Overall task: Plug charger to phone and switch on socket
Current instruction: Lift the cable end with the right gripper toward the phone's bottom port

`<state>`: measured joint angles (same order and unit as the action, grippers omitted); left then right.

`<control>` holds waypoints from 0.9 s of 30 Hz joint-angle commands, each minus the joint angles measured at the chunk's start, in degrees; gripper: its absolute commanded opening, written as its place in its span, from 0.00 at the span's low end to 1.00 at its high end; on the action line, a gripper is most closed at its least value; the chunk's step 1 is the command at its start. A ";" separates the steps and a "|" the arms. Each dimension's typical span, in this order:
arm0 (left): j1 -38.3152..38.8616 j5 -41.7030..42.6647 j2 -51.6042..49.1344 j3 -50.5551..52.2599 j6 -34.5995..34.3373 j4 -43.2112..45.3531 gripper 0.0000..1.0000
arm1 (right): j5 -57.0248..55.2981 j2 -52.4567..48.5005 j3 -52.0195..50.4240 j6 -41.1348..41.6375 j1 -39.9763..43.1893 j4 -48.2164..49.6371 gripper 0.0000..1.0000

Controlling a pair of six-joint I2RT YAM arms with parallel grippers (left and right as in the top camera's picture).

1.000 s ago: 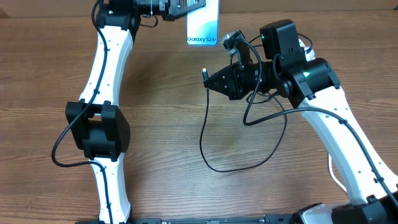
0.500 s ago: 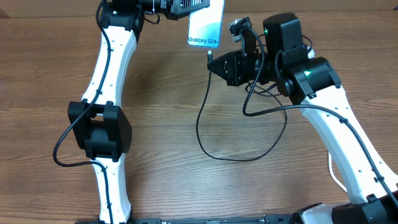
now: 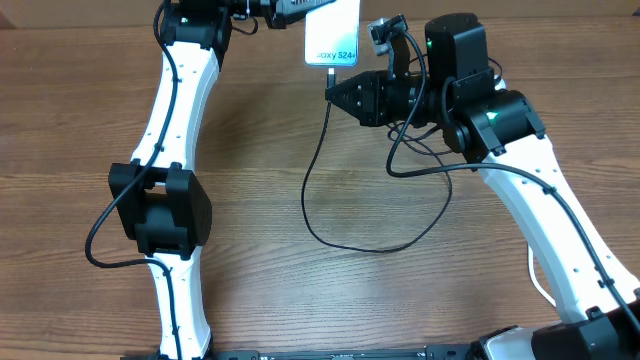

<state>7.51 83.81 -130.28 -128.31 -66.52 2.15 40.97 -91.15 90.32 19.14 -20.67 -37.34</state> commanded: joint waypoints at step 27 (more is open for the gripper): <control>-0.72 0.20 2.03 -1.33 -5.51 1.55 0.04 | 9.49 -3.30 -0.35 4.44 2.34 1.97 0.04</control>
<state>7.07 82.91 -130.28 -128.31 -71.68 3.07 48.42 -93.56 90.30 22.61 -17.72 -35.57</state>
